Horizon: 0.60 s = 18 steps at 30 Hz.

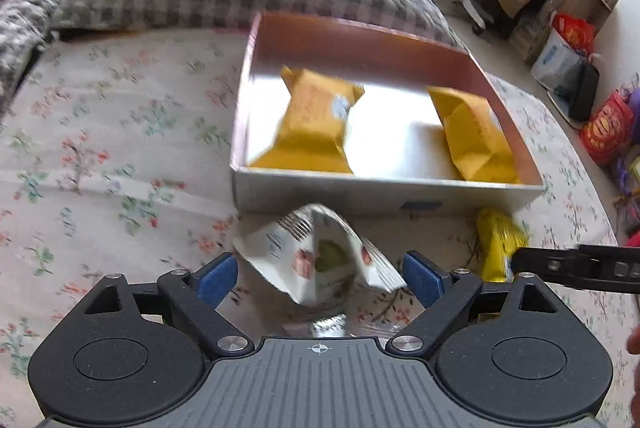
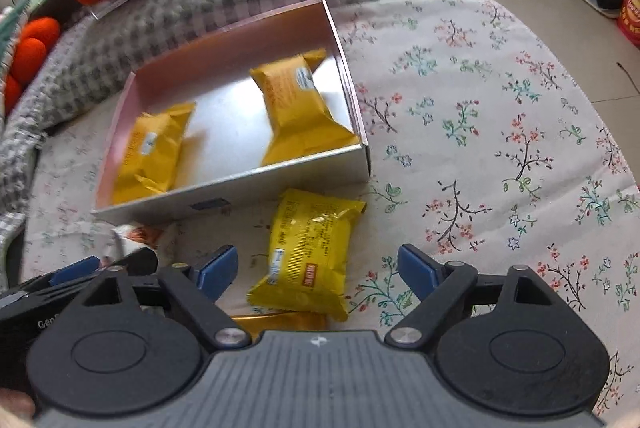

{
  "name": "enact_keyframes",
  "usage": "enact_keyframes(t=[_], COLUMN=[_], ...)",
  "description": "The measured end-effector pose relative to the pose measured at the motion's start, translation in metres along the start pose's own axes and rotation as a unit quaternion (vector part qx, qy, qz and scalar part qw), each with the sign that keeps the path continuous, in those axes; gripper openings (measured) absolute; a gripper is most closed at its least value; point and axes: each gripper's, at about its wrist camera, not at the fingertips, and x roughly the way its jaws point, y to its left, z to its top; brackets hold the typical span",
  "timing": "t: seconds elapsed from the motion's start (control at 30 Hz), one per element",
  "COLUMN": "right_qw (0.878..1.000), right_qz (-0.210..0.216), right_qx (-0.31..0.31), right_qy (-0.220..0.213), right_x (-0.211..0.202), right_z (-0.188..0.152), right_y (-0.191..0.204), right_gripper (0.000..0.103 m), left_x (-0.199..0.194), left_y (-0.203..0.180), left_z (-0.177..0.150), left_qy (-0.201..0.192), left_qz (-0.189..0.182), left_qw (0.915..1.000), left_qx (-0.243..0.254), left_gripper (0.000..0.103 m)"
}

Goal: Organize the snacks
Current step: 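Grasp a yellow cake with the right gripper while the left grasps the white almond packet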

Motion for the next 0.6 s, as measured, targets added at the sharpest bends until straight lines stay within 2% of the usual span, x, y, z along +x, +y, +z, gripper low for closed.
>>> enact_keyframes(t=[0.13,0.23,0.3,0.37,0.5,0.6], right_qw=[1.000,1.000,1.000,0.999,0.999,0.998], right_qz=[0.000,-0.010,-0.018,-0.025,-0.037,-0.045], right_qx=[0.001,-0.008,-0.017,-0.024,-0.027,-0.035], right_qy=[0.019,0.013,0.011,0.014,0.008,0.005], right_x=[0.015,0.019,0.022,0.028,0.035,0.031], right_z=[0.002,0.003,0.002,0.002,0.001,-0.001], right_y=[0.004,0.010,0.014,0.017,0.018,0.019], right_gripper=[0.076,0.076,0.074,0.066,0.046,0.046], left_x=[0.007,0.011,0.014,0.014,0.010,0.006], left_y=[-0.005,-0.005,-0.004,-0.004,-0.002,0.002], left_z=[-0.001,0.000,0.000,0.000,0.001,0.001], left_qy=[0.002,-0.001,0.001,-0.001,-0.007,-0.003], left_qz=[0.015,0.028,0.023,0.026,0.014,0.005], left_qw=[0.9996,0.9993,0.9994,0.9993,0.9996,0.9999], left_qx=[0.024,0.026,0.026,0.028,0.023,0.008], left_gripper=[0.091,0.089,0.087,0.083,0.059,0.050])
